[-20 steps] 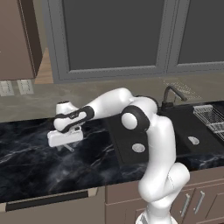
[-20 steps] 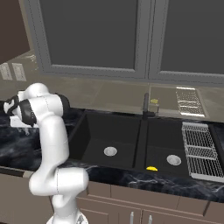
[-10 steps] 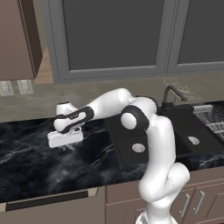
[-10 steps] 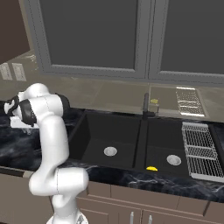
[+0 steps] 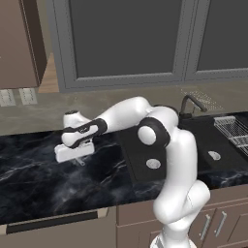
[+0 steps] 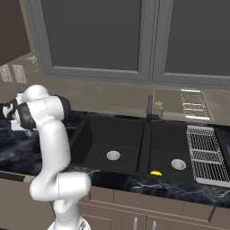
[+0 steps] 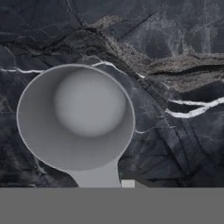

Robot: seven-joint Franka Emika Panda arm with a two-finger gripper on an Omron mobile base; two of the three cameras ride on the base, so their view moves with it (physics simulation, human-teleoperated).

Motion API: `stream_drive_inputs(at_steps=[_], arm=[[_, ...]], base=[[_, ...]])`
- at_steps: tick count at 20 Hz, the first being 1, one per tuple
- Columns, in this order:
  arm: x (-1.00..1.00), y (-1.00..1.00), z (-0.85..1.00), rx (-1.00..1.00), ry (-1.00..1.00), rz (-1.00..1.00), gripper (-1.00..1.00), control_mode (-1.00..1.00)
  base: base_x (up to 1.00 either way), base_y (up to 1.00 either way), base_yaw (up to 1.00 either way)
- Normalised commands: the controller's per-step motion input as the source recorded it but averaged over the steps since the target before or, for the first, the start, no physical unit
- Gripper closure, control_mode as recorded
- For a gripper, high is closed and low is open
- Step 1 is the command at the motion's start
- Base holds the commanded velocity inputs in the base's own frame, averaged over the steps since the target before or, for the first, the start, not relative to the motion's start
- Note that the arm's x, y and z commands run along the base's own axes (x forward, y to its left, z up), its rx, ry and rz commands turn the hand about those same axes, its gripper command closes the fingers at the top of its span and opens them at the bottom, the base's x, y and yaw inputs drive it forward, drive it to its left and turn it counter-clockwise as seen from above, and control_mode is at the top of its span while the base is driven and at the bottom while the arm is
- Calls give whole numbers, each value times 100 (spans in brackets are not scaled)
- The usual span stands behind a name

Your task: Move any existing items from the left basin to the right basin for drying. Then move the measuring cup from the counter to the left basin of the sink for washing.

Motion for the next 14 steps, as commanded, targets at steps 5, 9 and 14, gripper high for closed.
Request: stream_drive_inputs(at_steps=[5,9,14], arm=[[-21,-45,33,3,-13,-5,100,-100],[-18,-61,25,5,-4,-7,100,-100],[-11,-65,23,5,-2,-8,100,-100]], base=[[0,0,0],[0,0,0],[0,0,0]])
